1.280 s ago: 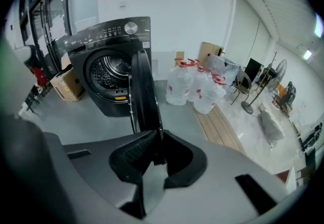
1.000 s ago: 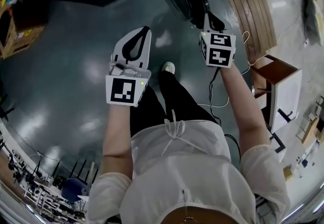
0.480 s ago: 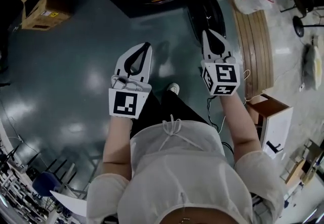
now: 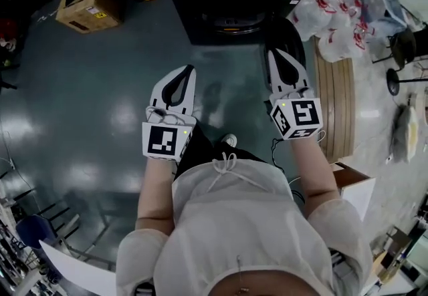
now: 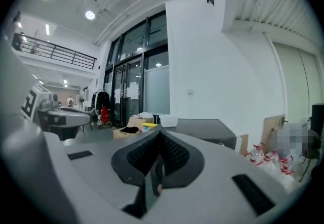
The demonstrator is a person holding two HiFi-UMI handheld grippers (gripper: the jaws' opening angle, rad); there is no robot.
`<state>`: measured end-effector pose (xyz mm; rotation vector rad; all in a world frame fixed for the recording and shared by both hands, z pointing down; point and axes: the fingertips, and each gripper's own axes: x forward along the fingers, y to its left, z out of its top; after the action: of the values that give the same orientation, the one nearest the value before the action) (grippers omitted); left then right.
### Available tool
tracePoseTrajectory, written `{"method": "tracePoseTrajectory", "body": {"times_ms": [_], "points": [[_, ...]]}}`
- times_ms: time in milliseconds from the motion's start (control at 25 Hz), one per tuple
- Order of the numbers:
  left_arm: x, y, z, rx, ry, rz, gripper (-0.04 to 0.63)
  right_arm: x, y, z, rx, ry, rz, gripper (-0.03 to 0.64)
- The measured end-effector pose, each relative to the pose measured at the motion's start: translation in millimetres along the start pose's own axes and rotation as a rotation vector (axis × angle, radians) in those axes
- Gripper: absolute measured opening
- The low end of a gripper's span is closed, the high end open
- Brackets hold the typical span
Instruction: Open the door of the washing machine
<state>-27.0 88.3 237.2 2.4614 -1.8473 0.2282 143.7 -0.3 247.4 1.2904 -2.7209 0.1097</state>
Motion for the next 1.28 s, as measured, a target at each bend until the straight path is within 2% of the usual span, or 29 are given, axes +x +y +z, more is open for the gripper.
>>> {"method": "tracePoseTrajectory", "body": {"times_ms": [120,440,720,1160,1280], "points": [[-8,19,23,0.005,-0.083,0.045,0.021,2,12,21,-0.029,-0.029,0.027,0.006],[-14,33,44,0.074,-0.059,0.071,0.021,-5,17,58,-0.092,-0.064,0.028,0.003],[-13,31,46,0.068,-0.046,0.07,0.021,-6,14,50,-0.072,-0.043,0.061,0.003],[-3,17,39,0.042,-0.044,0.052,0.021,-11,10,39,-0.09,-0.021,0.054,0.002],[0,13,40,0.055,-0.049,0.043,0.021,-14,6,37,-0.09,-0.016,0.038,0.002]]}}
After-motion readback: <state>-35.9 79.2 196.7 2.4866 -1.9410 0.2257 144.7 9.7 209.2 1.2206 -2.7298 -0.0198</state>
